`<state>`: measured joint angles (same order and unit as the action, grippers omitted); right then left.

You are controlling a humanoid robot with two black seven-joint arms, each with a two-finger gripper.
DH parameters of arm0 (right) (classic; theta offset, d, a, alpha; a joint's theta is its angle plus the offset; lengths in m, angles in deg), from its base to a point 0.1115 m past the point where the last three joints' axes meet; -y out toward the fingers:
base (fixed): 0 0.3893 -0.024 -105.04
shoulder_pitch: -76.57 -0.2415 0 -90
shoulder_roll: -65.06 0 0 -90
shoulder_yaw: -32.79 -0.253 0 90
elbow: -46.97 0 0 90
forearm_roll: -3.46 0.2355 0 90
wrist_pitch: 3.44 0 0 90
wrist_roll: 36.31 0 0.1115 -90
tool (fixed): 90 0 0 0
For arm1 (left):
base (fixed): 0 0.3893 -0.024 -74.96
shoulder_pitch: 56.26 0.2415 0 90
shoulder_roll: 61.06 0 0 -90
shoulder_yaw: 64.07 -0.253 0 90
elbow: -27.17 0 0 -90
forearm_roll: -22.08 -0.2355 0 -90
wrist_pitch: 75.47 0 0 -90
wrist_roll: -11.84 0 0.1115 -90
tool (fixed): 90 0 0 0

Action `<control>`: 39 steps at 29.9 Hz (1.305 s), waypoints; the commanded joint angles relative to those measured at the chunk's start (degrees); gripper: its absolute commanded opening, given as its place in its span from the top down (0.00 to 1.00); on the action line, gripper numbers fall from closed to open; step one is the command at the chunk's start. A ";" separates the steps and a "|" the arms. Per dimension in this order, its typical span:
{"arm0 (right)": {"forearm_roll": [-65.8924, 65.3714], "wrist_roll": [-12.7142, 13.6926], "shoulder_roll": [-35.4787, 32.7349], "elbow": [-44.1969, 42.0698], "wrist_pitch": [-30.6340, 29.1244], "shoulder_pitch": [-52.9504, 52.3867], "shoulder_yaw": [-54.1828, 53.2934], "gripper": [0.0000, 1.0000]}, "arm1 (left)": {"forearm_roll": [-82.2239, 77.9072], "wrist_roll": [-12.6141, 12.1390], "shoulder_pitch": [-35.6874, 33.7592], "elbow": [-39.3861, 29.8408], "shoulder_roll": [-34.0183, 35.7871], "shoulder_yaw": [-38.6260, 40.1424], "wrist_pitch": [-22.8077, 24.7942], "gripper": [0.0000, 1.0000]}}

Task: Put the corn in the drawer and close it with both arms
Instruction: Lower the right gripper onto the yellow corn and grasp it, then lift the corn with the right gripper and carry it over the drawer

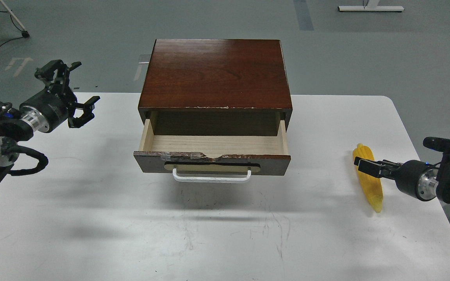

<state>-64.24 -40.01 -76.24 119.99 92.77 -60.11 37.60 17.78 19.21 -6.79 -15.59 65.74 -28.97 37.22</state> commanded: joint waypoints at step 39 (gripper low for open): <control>-47.69 -22.94 21.84 0.19 1.35 -47.62 1.86 1.00 | -0.35 -0.07 2.03 0.14 3.36 -0.03 -0.09 0.02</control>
<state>-106.78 -62.34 -60.19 120.19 94.12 -107.44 38.15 17.32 19.12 -5.05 -15.42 68.38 -29.01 37.04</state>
